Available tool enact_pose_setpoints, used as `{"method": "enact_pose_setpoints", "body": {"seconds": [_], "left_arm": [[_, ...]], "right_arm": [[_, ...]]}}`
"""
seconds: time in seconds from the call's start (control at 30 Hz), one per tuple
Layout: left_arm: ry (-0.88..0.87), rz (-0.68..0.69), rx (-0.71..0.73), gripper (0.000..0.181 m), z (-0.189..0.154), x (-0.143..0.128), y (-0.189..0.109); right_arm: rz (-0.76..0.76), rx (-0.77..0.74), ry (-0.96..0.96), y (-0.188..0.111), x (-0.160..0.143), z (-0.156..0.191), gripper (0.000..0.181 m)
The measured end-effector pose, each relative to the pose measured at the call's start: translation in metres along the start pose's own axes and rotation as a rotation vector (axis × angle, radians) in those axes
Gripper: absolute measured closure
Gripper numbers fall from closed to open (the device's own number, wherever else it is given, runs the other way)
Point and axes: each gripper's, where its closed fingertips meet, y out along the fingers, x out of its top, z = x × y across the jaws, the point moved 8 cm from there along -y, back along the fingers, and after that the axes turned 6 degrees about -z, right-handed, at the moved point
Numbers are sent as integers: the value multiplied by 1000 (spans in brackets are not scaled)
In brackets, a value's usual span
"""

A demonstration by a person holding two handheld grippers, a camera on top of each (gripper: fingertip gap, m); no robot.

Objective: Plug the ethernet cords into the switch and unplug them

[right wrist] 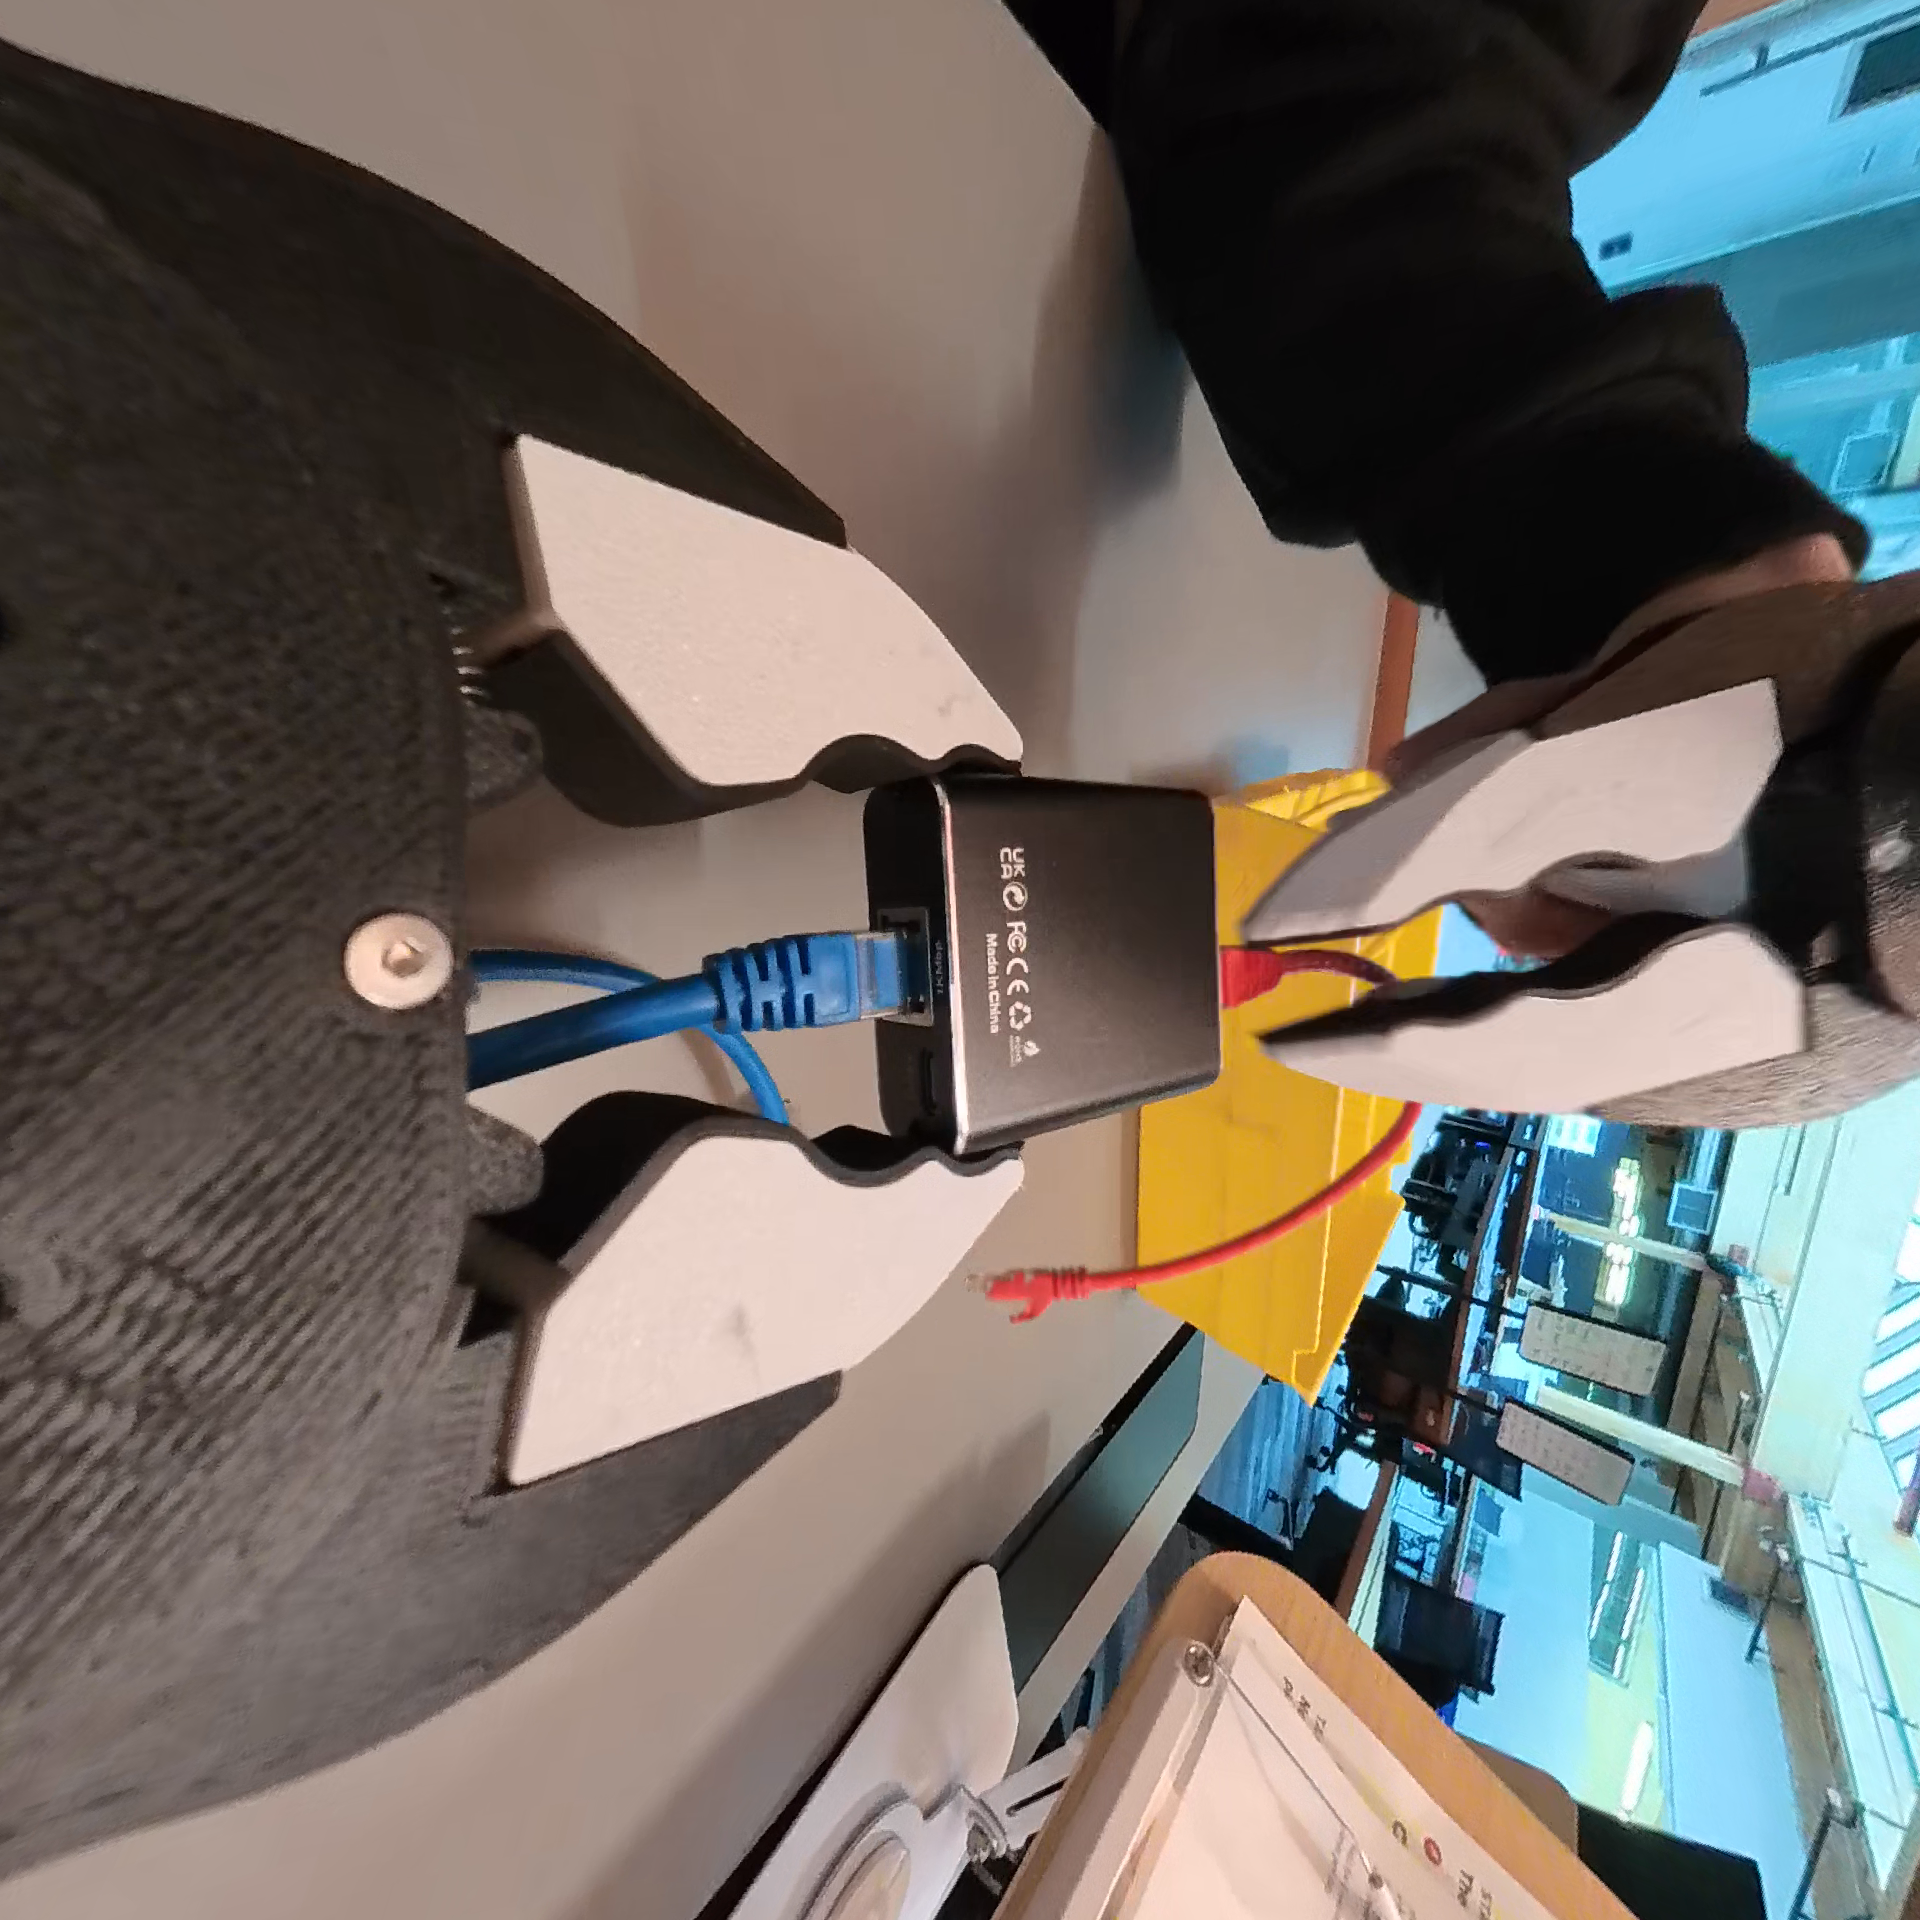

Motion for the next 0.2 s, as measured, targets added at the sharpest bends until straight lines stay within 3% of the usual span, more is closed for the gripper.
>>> {"method": "enact_pose_setpoints", "body": {"seconds": [0.03,0.13,0.2], "left_arm": [[-6,-22,48,159,2,3,-8],[-35,-50,135,148,4,-1,-45],[-85,-8,199,147,6,-20,-72]], "right_arm": [[-2,-10,9,0,0,-1,117],[-22,-21,27,-2,1,-4,117],[-38,-14,33,-4,2,-4,117]]}}
